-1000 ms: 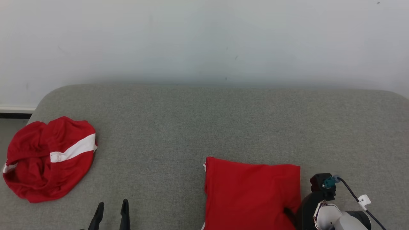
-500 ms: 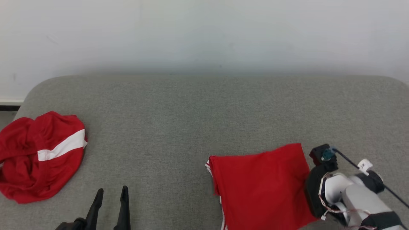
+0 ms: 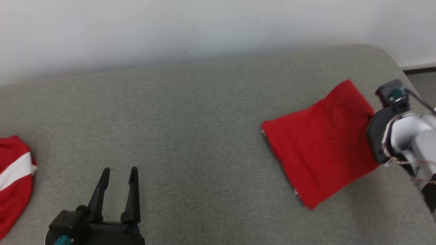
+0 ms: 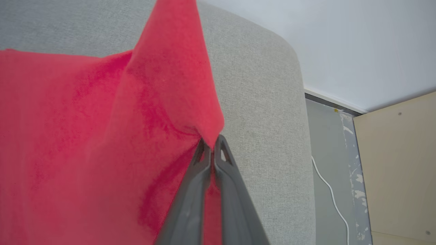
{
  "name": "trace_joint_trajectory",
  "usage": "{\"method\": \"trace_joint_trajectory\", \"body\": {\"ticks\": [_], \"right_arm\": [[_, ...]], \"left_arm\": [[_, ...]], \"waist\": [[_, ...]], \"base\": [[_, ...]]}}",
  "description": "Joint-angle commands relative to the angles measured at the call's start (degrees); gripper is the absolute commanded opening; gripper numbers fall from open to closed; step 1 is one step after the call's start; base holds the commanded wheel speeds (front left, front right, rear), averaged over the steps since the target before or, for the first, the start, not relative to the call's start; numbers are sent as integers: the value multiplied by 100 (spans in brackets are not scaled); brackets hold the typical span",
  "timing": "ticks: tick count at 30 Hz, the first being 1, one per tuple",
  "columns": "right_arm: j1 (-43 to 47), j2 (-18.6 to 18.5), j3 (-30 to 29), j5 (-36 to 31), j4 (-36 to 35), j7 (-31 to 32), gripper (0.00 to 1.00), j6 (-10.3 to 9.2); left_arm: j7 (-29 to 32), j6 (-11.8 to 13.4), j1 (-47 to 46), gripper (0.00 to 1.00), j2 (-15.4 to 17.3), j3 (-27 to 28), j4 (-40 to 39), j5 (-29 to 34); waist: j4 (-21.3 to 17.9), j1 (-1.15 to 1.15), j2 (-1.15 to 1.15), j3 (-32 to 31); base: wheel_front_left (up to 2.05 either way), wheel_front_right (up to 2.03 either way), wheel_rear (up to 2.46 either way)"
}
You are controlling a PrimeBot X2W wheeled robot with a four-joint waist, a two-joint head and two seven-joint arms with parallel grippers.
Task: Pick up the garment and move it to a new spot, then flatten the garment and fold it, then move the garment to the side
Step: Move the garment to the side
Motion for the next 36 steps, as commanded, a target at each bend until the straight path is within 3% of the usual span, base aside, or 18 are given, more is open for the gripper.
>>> {"method": "trace_joint_trajectory", "body": {"ticks": [1, 7, 18, 20, 30, 31, 33, 34, 35, 36], "right_arm": [[-148, -67, -64, -52, 31, -85, 0, -16], [-554, -202, -733, -263, 392, -560, 0, -16], [-745, -107, -1768, -792, 635, -1120, 0, -16], [-671, 61, -1769, -714, 568, -1191, 0, -16], [-585, 40, -1747, -1237, 366, -1416, 0, -15], [-579, 37, -1731, -1281, 338, -1463, 19, -15], [-558, 8, -1667, -1390, 269, -1579, 47, -15], [-544, -9, -1627, -1430, 237, -1647, 68, -15], [-533, -21, -1611, -1446, 228, -1686, 98, -15], [-523, -53, -1606, -1510, 211, -1732, 100, -15]], "left_arm": [[0, -6, -130, 100, 6, -11, -32, 51], [0, -49, -478, 100, 104, -159, -56, 221], [0, -50, -802, 100, 371, -335, -69, 123], [0, -51, -839, 100, 428, -344, -50, 88], [0, -52, -875, 100, 460, -420, 20, 28], [0, -52, -862, 100, 448, -414, 23, 29], [0, -52, -828, 100, 432, -410, 31, 26], [0, -52, -809, 100, 423, -409, 43, 21], [0, -52, -789, 100, 412, -393, 52, 14], [0, -52, -773, 100, 401, -389, 61, 6]], "waist": [[-487, 0, -1, 521], [-736, 0, -1, 926], [-983, 0, -1, 1301], [-1015, 0, -1, 1306], [-961, 0, -1, 1281], [-943, 0, -1, 1266], [-899, 0, -1, 1231], [-868, 0, -1, 1201], [-843, 0, -1, 1172], [-814, 0, -1, 1136]], "base": [[0, 0, 0], [0, 0, 0], [0, 0, 0], [0, 0, 0], [0, 0, 0], [0, 0, 0], [0, 0, 0], [0, 0, 0], [0, 0, 0], [0, 0, 0]]}}
